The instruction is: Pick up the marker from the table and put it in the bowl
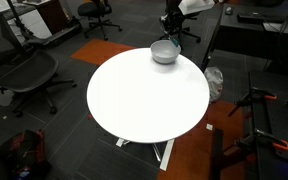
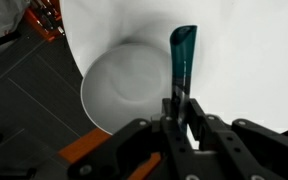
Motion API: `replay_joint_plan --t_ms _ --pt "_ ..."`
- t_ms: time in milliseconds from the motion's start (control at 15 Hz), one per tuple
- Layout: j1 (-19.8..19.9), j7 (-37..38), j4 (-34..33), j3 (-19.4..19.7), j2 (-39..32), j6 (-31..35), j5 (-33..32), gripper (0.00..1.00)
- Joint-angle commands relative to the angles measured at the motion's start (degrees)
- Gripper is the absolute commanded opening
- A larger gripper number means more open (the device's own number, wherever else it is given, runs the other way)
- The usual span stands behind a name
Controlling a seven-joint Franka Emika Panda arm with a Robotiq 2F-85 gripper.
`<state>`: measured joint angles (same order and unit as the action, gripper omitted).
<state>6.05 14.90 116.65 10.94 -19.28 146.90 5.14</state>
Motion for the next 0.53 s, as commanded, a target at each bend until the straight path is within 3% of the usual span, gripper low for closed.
replay_joint_plan --t_ms 0,467 --pt "0.88 1.20 -9.37 0.06 -6.28 -6.20 -0.48 0.05" --pt "2.44 2.09 -19.78 0.92 -15.44 -13.00 -0.60 0.05"
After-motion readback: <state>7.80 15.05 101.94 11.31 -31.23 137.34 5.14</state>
